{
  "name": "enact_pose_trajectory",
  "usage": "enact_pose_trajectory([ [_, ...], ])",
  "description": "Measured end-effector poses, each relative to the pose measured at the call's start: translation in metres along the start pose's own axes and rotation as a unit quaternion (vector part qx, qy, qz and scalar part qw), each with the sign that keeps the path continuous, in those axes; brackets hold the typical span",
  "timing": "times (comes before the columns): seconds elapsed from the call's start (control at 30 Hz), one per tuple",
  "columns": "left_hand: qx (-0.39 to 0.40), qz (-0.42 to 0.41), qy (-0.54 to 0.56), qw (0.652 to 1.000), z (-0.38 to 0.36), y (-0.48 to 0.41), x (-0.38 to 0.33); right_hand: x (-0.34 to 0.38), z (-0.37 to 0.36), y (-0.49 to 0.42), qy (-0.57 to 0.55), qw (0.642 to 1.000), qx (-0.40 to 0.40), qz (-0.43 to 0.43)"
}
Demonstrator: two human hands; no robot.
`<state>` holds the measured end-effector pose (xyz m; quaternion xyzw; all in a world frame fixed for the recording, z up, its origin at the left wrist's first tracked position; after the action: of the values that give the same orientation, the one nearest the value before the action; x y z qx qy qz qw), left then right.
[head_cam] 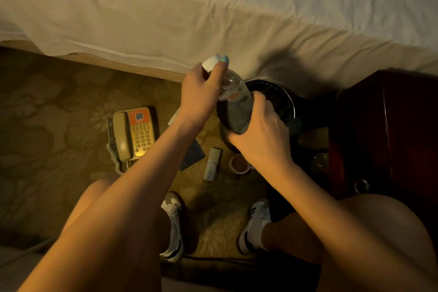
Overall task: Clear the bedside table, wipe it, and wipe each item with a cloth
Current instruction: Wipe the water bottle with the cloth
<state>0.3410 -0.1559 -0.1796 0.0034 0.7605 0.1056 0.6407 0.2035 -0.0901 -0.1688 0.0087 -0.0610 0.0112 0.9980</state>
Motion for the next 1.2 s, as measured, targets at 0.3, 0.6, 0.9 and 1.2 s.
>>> enact_pose_trajectory([
  [0.3, -0.043, 0.023, 0.065, 0.997, 0.022, -0.005, 0.001, -0.015, -0.013, -0.005, -0.254, 0.942, 0.22, -0.006],
  [0.6, -0.028, 0.039, 0.155, 0.987, 0.024, -0.003, 0.003, -0.028, -0.026, -0.012, -0.615, 0.765, 0.135, -0.132],
  [0.9, 0.073, -0.029, 0.04, 0.996, 0.006, -0.002, -0.015, -0.027, -0.047, -0.009, -0.741, 0.581, 0.262, -0.211],
  [1.2, 0.082, 0.137, 0.153, 0.975, -0.003, 0.016, 0.012, -0.052, 0.015, -0.024, -0.482, 0.859, -0.085, -0.153],
])
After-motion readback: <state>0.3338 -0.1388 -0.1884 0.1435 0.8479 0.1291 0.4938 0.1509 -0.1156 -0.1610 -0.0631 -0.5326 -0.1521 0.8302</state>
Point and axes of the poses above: each hand's wrist, its own y-axis away from the middle knuckle, its own z-axis out of the back of the hand, x = y × z, the point moved 8 cm from there along -y, towards the middle knuckle, and after that the axes turned 15 degrees about y, right-handed, at the moved point
